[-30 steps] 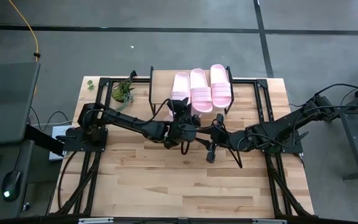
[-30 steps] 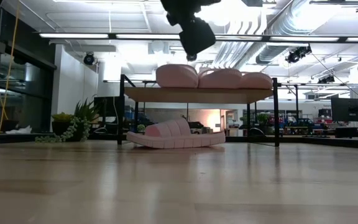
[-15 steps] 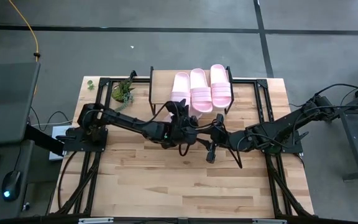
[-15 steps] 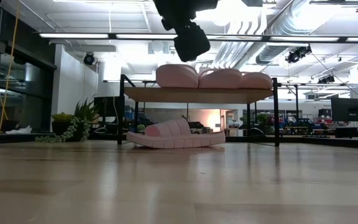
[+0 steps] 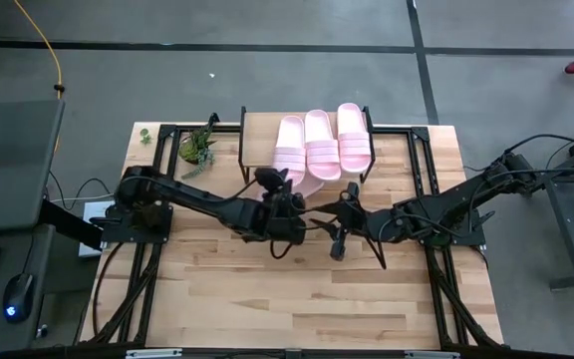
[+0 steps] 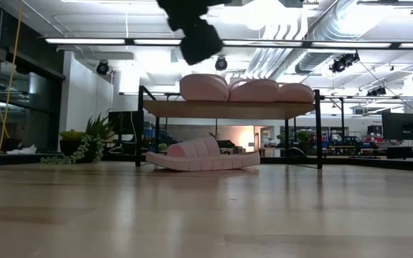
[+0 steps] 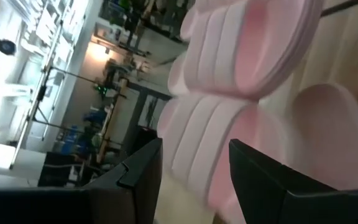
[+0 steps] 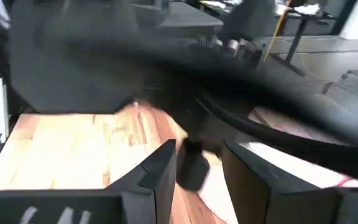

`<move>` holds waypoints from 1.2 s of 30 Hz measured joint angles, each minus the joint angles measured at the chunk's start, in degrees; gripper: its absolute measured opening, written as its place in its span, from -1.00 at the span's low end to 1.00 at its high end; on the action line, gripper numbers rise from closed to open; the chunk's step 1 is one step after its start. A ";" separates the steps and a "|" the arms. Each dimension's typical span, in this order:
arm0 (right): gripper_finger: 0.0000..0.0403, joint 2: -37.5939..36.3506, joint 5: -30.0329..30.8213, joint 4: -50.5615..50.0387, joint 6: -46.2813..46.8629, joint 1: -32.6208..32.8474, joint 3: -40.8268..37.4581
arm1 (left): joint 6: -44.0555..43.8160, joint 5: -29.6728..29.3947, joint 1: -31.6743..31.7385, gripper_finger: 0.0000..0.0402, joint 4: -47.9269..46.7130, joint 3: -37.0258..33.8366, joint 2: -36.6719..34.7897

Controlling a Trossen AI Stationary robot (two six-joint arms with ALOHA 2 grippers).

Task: Pick and place slides into the shelf
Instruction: Put the pink slide on the shelf

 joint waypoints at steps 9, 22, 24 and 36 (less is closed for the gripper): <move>-0.41 -0.87 2.37 -1.63 -1.21 -4.52 0.00 | -14.72 0.85 -0.28 -0.16 -19.01 -0.04 -4.84; -0.41 -5.88 -33.73 -5.39 1.42 -31.81 0.02 | -25.30 2.35 -2.90 -0.16 -30.14 -0.02 -7.74; -0.41 -5.65 -38.49 -5.69 1.74 -35.96 0.02 | -26.01 2.41 -3.64 -0.16 -30.90 -0.02 -7.74; -0.41 -3.69 -53.98 -6.58 0.42 -51.34 0.02 | -35.56 -0.54 -10.41 -0.16 -39.90 -0.73 -7.74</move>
